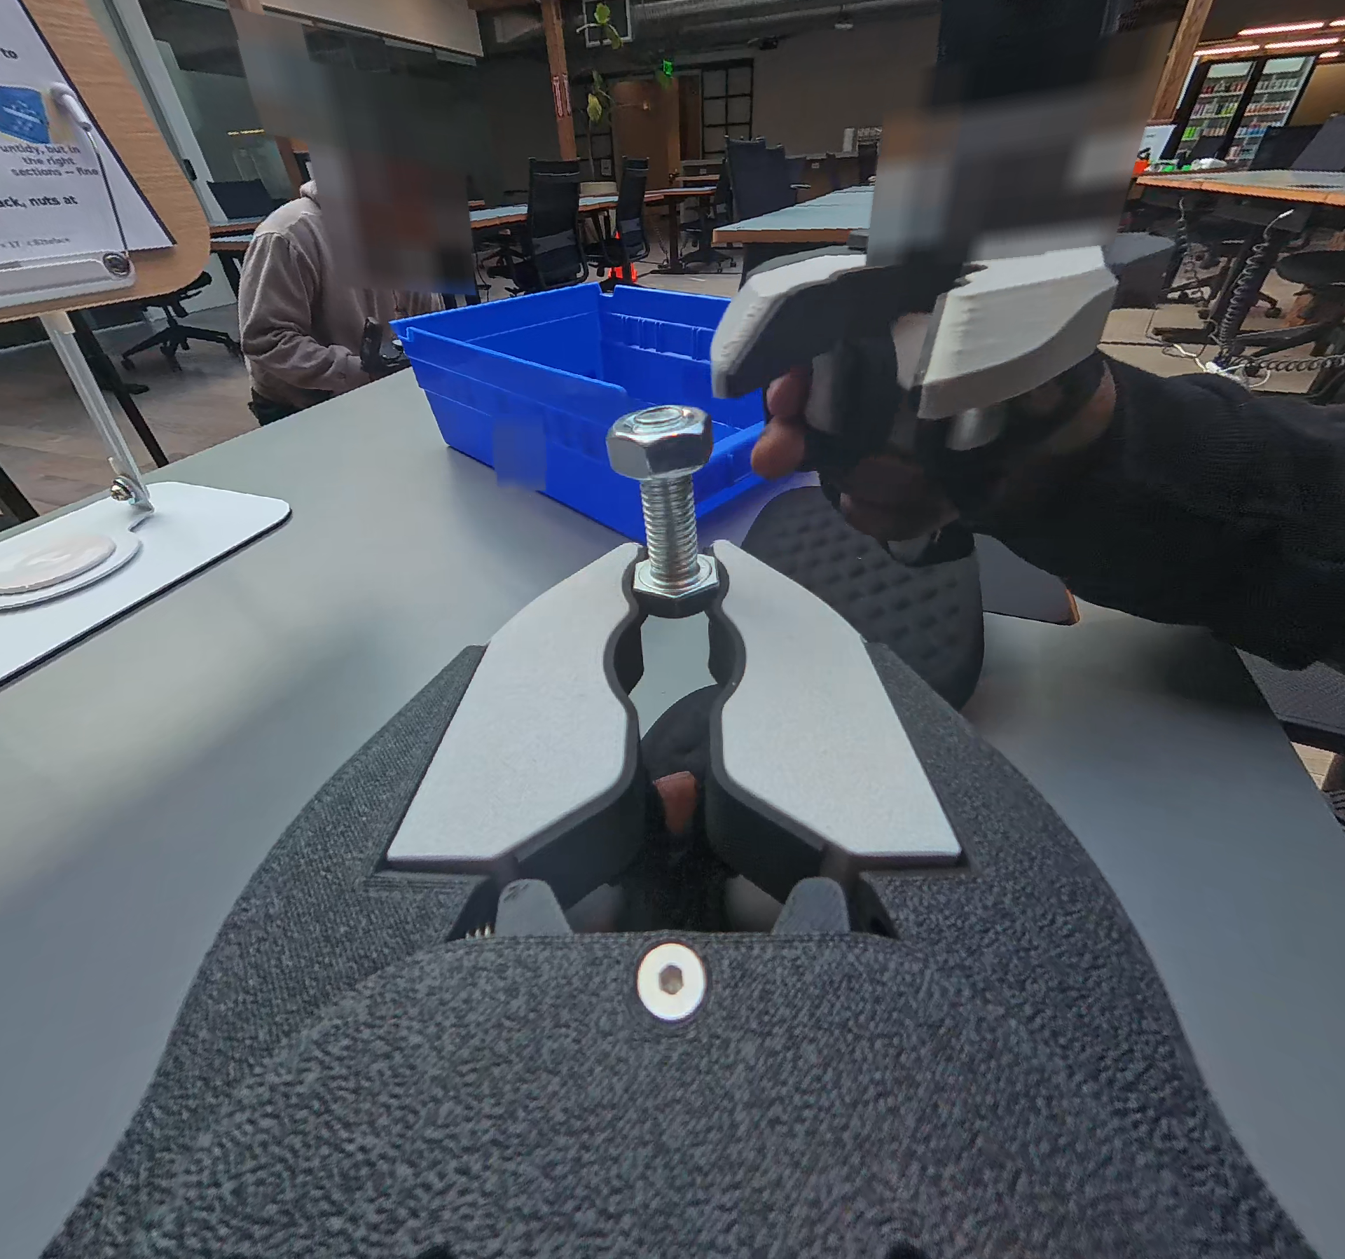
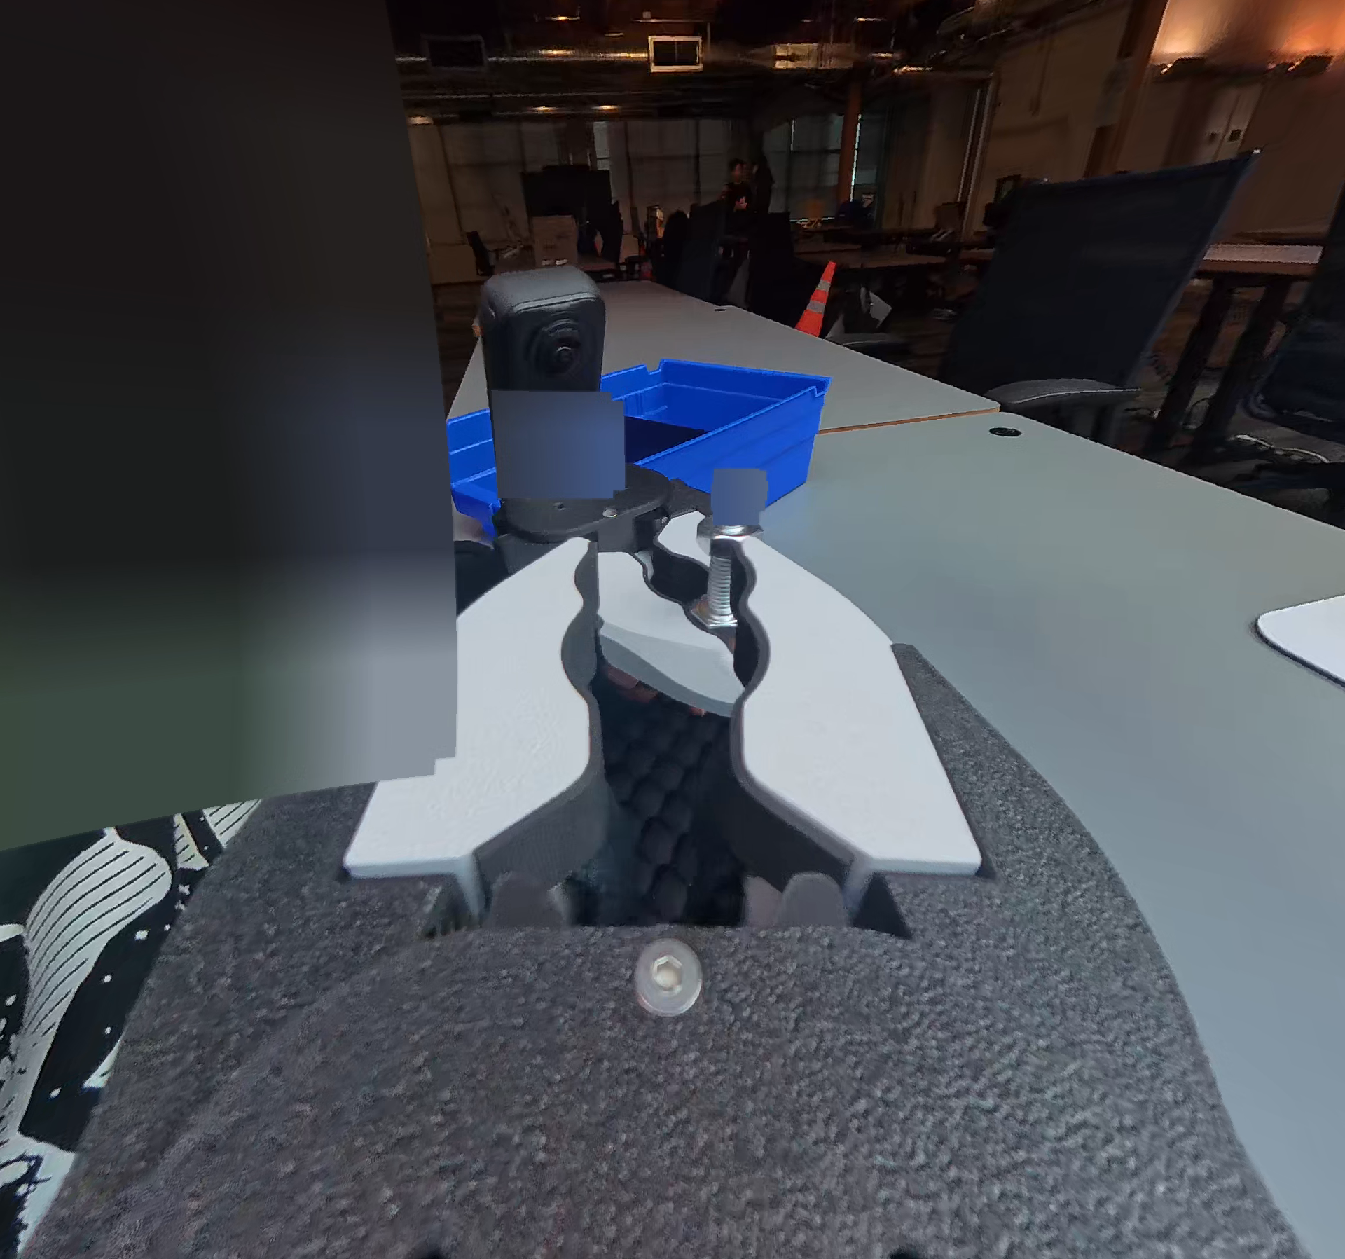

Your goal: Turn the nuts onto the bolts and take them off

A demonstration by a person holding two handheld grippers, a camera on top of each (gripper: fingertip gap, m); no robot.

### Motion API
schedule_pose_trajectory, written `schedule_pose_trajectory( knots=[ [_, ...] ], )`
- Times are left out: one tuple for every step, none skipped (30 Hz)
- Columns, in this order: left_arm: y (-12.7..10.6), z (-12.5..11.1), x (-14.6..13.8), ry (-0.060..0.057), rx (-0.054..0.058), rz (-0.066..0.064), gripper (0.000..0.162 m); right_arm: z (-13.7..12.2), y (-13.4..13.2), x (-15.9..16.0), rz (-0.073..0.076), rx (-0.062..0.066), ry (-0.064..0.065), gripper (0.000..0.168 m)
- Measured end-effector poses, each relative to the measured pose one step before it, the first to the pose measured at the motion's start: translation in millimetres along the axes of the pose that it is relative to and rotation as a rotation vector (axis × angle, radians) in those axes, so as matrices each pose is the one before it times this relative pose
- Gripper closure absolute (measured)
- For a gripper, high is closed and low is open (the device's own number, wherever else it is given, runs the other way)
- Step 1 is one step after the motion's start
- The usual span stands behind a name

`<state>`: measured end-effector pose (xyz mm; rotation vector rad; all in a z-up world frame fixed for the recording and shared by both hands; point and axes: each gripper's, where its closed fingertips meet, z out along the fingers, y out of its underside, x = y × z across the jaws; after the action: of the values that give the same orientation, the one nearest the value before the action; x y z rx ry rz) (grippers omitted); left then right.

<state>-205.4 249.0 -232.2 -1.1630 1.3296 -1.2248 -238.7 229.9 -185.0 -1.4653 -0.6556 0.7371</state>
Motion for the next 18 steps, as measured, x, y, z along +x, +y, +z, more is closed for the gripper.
schedule_pose_trajectory(
  knots=[
    [-0.25,-0.01,0.2,0.001,0.0012,0.0005,0.148,2.88,0.0,2.63,0.0098,0.0,0.003,0.129],
    [-0.33,0.03,0.46,0.003,0.0018,0.0006,0.149,3.85,0.26,1.89,0.0061,-0.0012,-0.0011,0.123],
    [-0.38,-0.04,0.43,0.0024,0.0022,0.0,0.149,4.29,0.36,1.52,0.0014,-0.0018,-0.0026,0.119],
    [0.09,0.16,0.54,0.0027,-0.0008,-0.0002,0.149,4.87,0.54,0.81,-0.0023,-0.0044,-0.0053,0.115],
    [0.36,0.27,0.88,0.0052,-0.0023,0.0008,0.149,5.08,0.85,0.09,-0.0033,-0.0068,-0.0092,0.112],
    [0.41,0.52,0.92,0.0042,-0.0019,0.0008,0.149,5.34,0.93,-0.45,-0.002,-0.01,-0.0129,0.11],
    [0.23,0.47,1.05,0.0046,-0.0014,0.0012,0.149,5.2,0.96,-1.09,-0.0015,-0.0121,-0.016,0.108],
    [0.5,0.48,1.24,0.0059,-0.0027,0.0009,0.149,5.0,0.49,-1.46,-0.0023,-0.0103,-0.0168,0.107],
    [0.7,0.55,0.81,0.0036,-0.0043,0.001,0.149,4.47,0.52,-1.32,-0.0032,-0.0115,-0.0136,0.107],
    [0.57,0.43,0.61,0.0022,-0.0033,0.0013,0.149,3.67,0.98,-1.02,-0.0045,-0.0144,-0.0102,0.107],
    [0.16,0.13,0.36,0.0013,-0.0014,0.0012,0.148,2.61,0.98,-1.16,-0.0057,-0.0143,-0.0085,0.107],
    [-0.16,-0.13,-0.33,-0.0025,-0.0003,0.0002,0.148,1.27,0.83,-1.65,-0.0065,-0.0101,-0.0077,0.109],
    [-0.22,-0.35,-0.92,-0.0049,0.0012,0.0004,0.149,-0.01,-0.26,-0.41,-0.0049,0.0,0.0026,0.109],
    [-0.53,-0.5,-0.6,-0.003,0.0022,-0.0003,0.149,-1.41,-0.57,-0.01,-0.0031,0.0057,0.0056,0.11],
    [-0.74,-0.61,-1.46,-0.0077,0.004,-0.0022,0.149,-2.15,-0.94,-0.06,0.0014,0.0081,0.004,0.111],
    [-0.96,-0.63,-0.81,-0.0032,0.0048,-0.0002,0.149,-2.62,-0.67,0.21,0.0055,0.0075,0.005,0.113],
    [-0.76,-0.48,-0.64,-0.0021,0.0039,-0.0009,0.148,-2.78,-0.59,0.54,0.0085,0.0075,0.0081,0.111],
    [-0.15,-0.1,-0.25,-0.0025,0.0012,0.0006,0.148,-2.88,0.38,0.9,0.007,0.0021,0.0094,0.112]
  ],
)
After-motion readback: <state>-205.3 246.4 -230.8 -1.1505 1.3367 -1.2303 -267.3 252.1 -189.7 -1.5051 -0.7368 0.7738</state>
